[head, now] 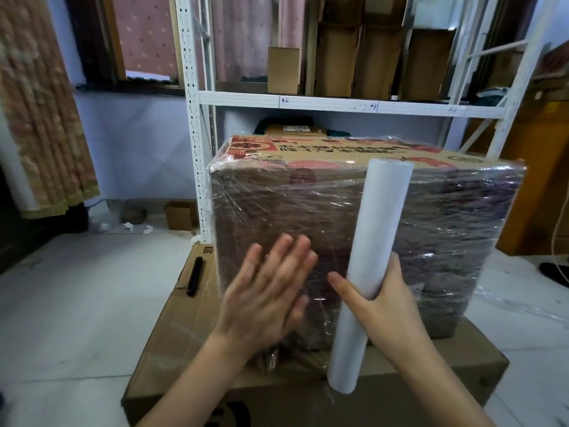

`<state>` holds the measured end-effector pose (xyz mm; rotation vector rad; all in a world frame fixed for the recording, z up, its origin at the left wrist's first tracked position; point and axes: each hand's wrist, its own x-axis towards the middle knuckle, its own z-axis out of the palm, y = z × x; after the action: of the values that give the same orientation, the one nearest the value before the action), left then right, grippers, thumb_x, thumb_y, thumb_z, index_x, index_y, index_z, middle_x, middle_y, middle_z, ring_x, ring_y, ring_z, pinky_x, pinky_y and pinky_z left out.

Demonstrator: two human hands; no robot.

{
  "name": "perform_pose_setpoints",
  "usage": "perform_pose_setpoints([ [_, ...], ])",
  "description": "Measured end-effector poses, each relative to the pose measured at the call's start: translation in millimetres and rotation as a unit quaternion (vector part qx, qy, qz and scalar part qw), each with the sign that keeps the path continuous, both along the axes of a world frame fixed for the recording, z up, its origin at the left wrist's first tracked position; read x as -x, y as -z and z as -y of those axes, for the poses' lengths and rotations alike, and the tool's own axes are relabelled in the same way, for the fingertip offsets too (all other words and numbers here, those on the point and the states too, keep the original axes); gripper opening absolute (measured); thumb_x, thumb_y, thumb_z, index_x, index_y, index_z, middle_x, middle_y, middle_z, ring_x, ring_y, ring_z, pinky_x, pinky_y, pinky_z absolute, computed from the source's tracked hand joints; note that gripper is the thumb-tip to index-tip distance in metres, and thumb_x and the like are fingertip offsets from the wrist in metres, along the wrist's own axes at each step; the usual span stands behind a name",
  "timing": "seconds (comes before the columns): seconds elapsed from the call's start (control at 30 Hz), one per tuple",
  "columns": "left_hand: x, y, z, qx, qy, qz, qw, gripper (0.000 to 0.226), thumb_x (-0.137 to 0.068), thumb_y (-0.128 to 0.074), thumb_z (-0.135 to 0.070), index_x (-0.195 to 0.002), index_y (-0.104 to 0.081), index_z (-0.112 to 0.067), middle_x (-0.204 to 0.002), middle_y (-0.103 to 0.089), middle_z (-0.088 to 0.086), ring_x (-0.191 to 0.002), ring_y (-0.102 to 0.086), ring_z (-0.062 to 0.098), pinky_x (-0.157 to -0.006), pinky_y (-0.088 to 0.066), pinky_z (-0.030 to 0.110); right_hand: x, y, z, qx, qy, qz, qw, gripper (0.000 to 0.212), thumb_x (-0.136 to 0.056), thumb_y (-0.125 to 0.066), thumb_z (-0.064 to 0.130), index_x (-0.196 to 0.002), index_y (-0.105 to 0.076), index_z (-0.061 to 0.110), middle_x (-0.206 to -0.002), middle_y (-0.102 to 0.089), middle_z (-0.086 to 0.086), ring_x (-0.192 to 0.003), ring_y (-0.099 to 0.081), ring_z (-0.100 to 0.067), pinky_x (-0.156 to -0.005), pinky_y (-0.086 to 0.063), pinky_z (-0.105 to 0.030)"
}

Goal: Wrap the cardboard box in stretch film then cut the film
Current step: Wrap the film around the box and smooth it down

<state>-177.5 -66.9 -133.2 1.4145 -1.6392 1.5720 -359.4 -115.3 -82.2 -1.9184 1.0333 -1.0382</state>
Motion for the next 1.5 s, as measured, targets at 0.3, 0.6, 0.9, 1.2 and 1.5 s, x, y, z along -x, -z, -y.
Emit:
perform_pose_setpoints([
  [0.3,-13.2,8.0,15.1,-0.109,-0.027,0.116,0.987,0.061,-0.101,-0.024,-0.035,-0.15,-0.007,-0.002,-0.158,0.004,0.015,-0.147,-0.001,0.026,-0.119,-0.004,0.044,-2.4,5.9,2.8,-0.051,-0.029,0.011,0.998,0.042,-0.075,-0.053,0.064,-0.093,-0.04,0.028,-0.086,-0.061,0.002,-0.078,-0.061,-0.013,-0.078,-0.052,-0.048],
  [0.6,-1.6,-1.3,-10.2,-0.242,0.013,0.076,0.967,0.058,-0.099,-0.028,-0.03,-0.148,-0.016,-0.002,-0.157,-0.006,0.015,-0.146,-0.007,0.026,-0.119,-0.003,0.044,23.0,-20.2,4.8,-0.148,-0.08,-0.119,0.978,0.039,-0.072,-0.072,0.044,-0.094,-0.043,0.057,-0.095,-0.063,0.029,-0.09,-0.062,0.003,-0.082,-0.056,-0.035],
  [0.9,-28.4,-13.0,-31.9,-0.508,-0.034,0.337,0.792,0.059,-0.075,-0.065,-0.035,-0.129,-0.052,-0.014,-0.154,-0.023,0.012,-0.144,-0.013,0.035,-0.114,0.011,0.053,25.6,-33.9,11.1,-0.203,-0.089,-0.142,0.965,0.051,-0.07,-0.078,0.038,-0.112,-0.048,0.038,-0.106,-0.062,0.023,-0.101,-0.06,-0.001,-0.088,-0.055,-0.034],
  [1.2,7.8,-32.6,-49.5,-0.473,-0.09,0.324,0.814,0.061,-0.094,-0.031,-0.023,-0.147,-0.014,0.0,-0.154,-0.017,0.019,-0.142,-0.011,0.041,-0.111,0.015,0.056,18.0,-36.3,5.9,-0.179,0.049,-0.183,0.965,0.058,-0.065,-0.079,0.046,-0.107,-0.043,0.03,-0.11,-0.064,0.004,-0.102,-0.062,-0.019,-0.081,-0.054,-0.039],
  [1.5,10.5,-179.4,-51.6,-0.206,-0.105,-0.114,0.966,0.074,-0.09,-0.061,-0.036,-0.149,-0.022,-0.012,-0.149,-0.023,0.012,-0.145,-0.013,0.03,-0.116,-0.01,0.054,20.8,-54.7,8.2,-0.166,0.061,-0.247,0.953,0.065,-0.067,-0.078,0.046,-0.12,-0.053,0.018,-0.116,-0.066,-0.002,-0.104,-0.062,-0.022,-0.076,-0.054,-0.033],
])
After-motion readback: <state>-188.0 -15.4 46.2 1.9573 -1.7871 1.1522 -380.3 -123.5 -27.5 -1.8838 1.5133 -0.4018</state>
